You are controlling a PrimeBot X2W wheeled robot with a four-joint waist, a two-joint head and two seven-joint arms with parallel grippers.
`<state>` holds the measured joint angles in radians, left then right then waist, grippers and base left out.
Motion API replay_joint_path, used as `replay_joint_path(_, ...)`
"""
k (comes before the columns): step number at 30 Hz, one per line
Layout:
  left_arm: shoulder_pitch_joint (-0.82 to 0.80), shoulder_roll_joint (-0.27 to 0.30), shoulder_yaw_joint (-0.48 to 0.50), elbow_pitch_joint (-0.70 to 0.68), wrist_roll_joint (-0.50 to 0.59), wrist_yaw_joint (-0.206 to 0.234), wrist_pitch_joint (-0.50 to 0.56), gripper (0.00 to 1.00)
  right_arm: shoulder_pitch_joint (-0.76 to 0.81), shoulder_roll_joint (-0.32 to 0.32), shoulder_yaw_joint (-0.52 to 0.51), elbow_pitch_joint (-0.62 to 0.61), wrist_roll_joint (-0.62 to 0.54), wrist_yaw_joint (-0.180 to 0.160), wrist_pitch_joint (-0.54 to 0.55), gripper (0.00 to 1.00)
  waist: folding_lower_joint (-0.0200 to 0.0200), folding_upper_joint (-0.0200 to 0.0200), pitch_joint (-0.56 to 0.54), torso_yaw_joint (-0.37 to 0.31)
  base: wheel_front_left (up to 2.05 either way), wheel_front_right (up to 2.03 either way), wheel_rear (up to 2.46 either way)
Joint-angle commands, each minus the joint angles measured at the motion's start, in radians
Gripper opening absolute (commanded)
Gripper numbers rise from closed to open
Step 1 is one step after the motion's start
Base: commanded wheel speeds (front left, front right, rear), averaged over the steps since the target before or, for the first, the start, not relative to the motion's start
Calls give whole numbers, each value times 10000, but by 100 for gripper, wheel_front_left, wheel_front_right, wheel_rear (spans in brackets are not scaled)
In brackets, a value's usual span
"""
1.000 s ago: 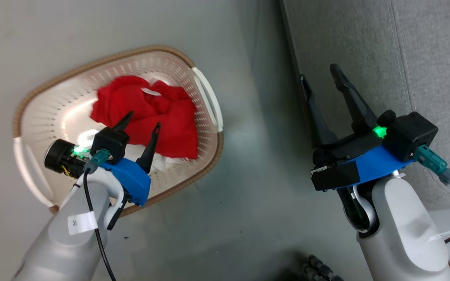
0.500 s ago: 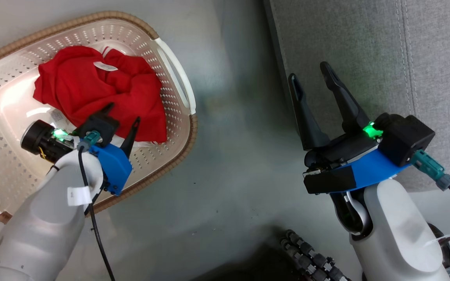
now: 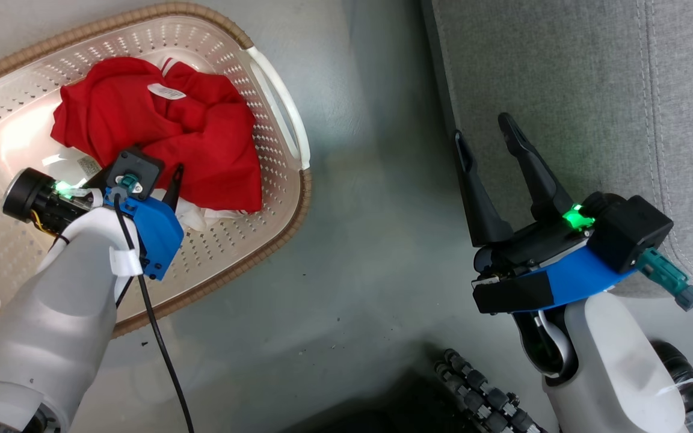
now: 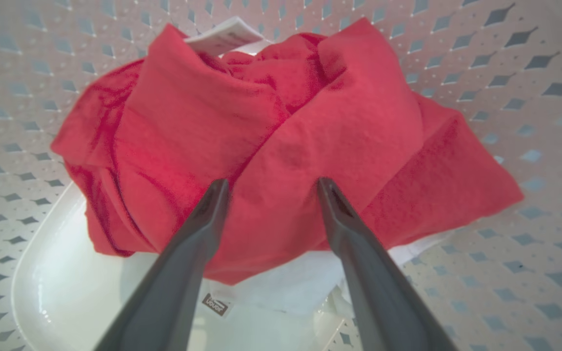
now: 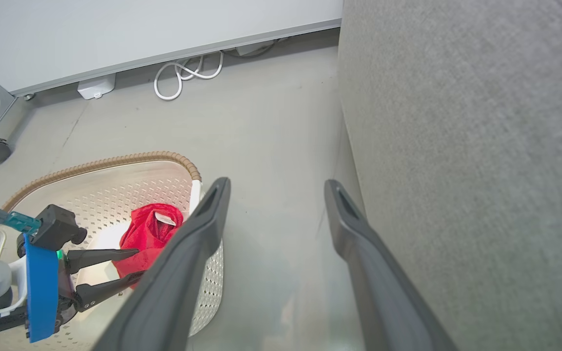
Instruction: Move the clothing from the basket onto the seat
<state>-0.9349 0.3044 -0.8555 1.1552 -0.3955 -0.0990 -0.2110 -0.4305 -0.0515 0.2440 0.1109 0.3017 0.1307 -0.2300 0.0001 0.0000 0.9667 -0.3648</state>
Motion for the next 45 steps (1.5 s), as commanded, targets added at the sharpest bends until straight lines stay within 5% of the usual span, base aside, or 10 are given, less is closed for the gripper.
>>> replay_joint_path(1,-226,-32,-24,149,-31,-49,77,100,99,20,-41,-75,40,1,17,100,-1,0,29,24,0,0,0)
replay_joint_path(11,-508,-290,-158,822,-105,-5,333,100,234,20,-73,-221,99,1,101,100,-1,0,84,73,0,0,0)
replay_joint_path(14,-566,-328,-202,907,-146,-43,390,9,279,20,-97,-234,105,1,113,100,-1,0,85,75,0,0,0)
replay_joint_path(15,-582,-338,-236,926,-135,-63,392,0,282,20,-96,-236,113,1,117,100,-1,0,86,78,0,0,0)
replay_joint_path(33,-605,-523,-266,1068,-547,-250,-126,0,-375,19,150,-36,153,1,73,100,-1,0,-297,119,0,0,0)
replay_joint_path(45,1648,-1426,378,-563,-1156,-267,-547,0,196,7,-332,855,-412,1,379,100,-1,0,-3938,1128,0,0,0)
